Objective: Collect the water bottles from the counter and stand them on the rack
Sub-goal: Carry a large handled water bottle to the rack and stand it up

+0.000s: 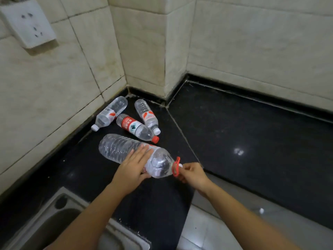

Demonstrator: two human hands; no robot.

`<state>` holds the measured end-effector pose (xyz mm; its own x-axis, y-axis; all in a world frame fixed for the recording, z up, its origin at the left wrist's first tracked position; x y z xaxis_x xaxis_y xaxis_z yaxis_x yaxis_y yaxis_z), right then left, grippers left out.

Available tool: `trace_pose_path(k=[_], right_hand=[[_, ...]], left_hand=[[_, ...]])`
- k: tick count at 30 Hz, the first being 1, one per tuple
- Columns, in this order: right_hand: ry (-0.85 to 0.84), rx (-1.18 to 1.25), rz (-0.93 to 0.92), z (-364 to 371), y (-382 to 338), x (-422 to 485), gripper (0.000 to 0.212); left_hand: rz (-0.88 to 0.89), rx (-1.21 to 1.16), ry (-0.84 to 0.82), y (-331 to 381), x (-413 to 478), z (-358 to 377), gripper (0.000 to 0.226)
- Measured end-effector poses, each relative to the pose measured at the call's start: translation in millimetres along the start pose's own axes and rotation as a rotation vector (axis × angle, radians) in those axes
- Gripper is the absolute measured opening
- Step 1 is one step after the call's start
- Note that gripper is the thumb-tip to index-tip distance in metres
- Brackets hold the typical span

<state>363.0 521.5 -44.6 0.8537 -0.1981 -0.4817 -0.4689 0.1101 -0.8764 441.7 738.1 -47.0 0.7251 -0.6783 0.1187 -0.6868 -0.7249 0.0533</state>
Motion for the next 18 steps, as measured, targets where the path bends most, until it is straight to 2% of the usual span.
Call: trace_pose_path(k=[3,6,12,15,18], right_hand=[[0.082,-0.131,-0.111,-35,-31,-12,0.053],[0.151,-0.225,-0.210,-66,-55,-34,0.057],[0.209,-0.272,-0.450,-112,-93,-98,0.046],[0.219,-0.255,-0.590,-127,-113,-127,0.041],[0.258,-0.337,-0.690,-151,-127,-156,0.034]], left_hand=[[0.065,-0.148,-0.065,20,26,-21,0.099],[0.050,-0.284,-0.029,51,43,-39,0.104],[-0.059,-0.518,0.173,129,52,-59,0.096],[-0.124,-0.673,0.183,166,55,-61,0.095],[-0.160,-0.963,0.166,221,57,-65,0.085]])
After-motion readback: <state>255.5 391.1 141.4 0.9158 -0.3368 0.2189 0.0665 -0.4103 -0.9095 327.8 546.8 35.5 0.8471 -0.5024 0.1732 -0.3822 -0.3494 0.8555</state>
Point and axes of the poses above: each hand's wrist, its own x-axis towards the middle knuckle, its own z-axis out of the palm, y = z × x, the point moved 1 cm from there along x, towards the middle knuckle, and after that the axes turned 11 degrees about x, right-handed, at the moved point
